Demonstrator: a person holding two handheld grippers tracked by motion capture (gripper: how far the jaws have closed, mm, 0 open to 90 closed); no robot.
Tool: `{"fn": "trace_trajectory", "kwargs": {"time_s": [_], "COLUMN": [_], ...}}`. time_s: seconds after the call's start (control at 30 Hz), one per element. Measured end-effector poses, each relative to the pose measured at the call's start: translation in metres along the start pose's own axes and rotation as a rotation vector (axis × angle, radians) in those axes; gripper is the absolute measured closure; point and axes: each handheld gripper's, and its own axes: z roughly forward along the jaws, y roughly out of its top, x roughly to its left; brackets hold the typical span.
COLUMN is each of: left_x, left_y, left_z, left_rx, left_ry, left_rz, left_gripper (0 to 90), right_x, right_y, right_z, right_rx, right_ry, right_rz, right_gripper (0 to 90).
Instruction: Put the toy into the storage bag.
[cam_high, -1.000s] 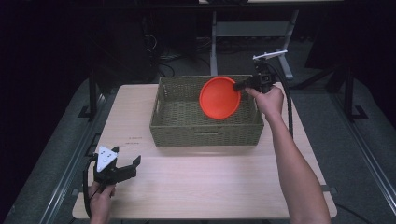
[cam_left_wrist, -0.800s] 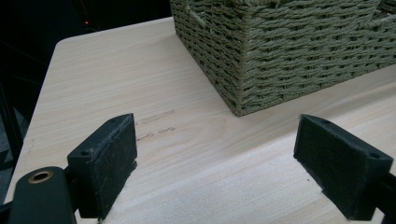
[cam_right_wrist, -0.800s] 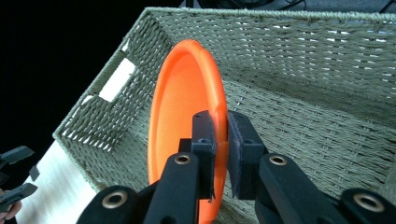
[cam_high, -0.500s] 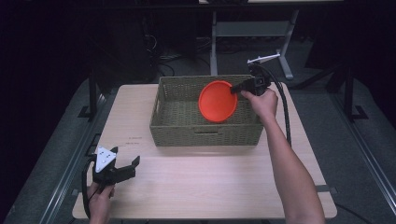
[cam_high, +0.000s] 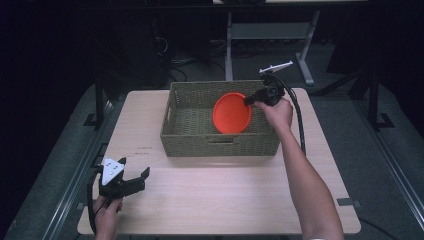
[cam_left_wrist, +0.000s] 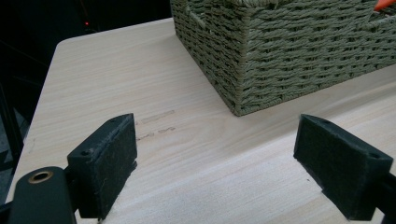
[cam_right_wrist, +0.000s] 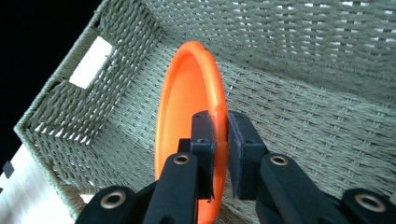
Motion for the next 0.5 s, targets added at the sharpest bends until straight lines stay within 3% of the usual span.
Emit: {"fn": "trace_trajectory", "kwargs": {"time_s": [0.5], "left_x": [0.0], "left_y": [0.0], "left_z": [0.0], "left_rx": [-0.001], "left_ry": [-0.001], "left_rz": [-0.006], "left_gripper": [12.8], "right_x": [-0.002], "right_y": [-0.004], "right_z": [0.011], "right_rx": [0.053], "right_ry": [-0.024], "right_rz": [-0.018], "right_gripper": [79.6]}}
